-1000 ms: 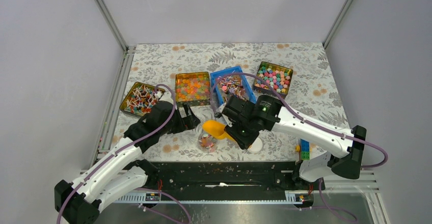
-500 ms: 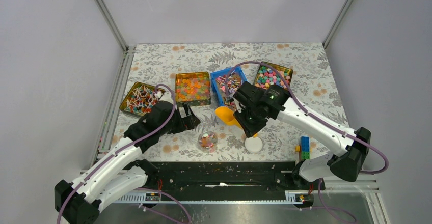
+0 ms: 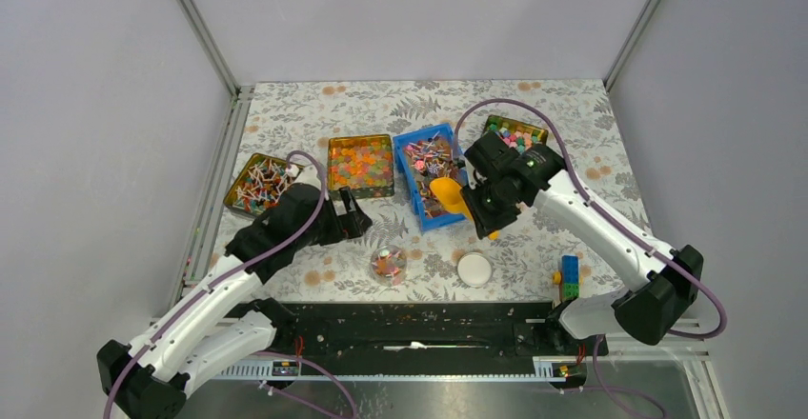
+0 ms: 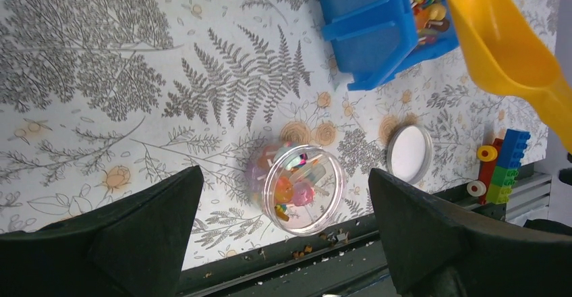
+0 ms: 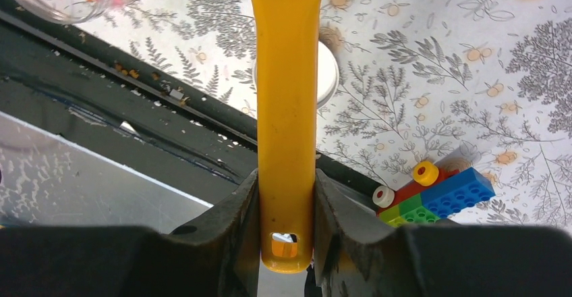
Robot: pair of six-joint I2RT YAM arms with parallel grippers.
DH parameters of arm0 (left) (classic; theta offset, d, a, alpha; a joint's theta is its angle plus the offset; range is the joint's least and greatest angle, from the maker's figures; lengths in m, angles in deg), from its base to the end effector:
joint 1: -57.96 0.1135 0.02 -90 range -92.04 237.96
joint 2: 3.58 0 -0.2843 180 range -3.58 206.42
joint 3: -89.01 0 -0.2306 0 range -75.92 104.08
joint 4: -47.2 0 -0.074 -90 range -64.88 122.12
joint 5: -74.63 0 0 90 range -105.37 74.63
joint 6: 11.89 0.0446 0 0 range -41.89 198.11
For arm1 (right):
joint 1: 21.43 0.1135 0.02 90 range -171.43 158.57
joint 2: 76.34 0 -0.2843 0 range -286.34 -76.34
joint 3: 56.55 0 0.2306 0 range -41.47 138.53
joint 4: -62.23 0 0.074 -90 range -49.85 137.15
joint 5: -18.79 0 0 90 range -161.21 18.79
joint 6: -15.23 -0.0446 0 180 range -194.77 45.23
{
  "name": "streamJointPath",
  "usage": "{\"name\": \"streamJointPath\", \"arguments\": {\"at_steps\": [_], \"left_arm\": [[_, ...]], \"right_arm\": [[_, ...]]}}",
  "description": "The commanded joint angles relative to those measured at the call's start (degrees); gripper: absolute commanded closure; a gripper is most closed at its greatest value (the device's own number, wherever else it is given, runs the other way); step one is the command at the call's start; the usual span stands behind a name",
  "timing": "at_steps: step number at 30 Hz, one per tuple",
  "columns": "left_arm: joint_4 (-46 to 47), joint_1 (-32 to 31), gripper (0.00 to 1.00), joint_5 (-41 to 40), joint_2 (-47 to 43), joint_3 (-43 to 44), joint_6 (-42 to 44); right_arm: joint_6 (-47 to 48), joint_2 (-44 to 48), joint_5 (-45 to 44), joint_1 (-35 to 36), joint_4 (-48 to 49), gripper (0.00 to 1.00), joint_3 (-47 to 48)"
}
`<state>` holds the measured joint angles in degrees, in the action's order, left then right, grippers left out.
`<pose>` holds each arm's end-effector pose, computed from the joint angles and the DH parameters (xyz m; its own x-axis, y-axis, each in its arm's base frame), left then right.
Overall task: Pack the candies
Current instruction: Scoop the fake candies from the storage box.
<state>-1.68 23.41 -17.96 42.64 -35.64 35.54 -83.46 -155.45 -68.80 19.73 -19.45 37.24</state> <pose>0.1182 -0.0789 0.2795 -0.7518 -0.3029 -0.5858 0.0399 0.8658 -0.4988 0.1762 0.1565 0.3420 -0.7863 -0.4869 -0.3804 -0.5576 0.8244 0.0973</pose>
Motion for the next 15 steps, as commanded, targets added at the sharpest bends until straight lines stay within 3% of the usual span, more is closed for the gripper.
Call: {"name": "streamJointPath", "arguments": {"at_steps": [1,15], "left_arm": [[-0.5,-0.1,0.03,-3.1,-0.8,5.7,2.6],[1.0,0.0,0.01,-6.6,-2.1,11.1,3.3]], "right_arm": [[1.6,-0.4,-0.5,-3.8,0.3,1.00,-1.2],[4.3,-7.4,2.2,-5.2,-0.8,1.00,-0.2]]}}
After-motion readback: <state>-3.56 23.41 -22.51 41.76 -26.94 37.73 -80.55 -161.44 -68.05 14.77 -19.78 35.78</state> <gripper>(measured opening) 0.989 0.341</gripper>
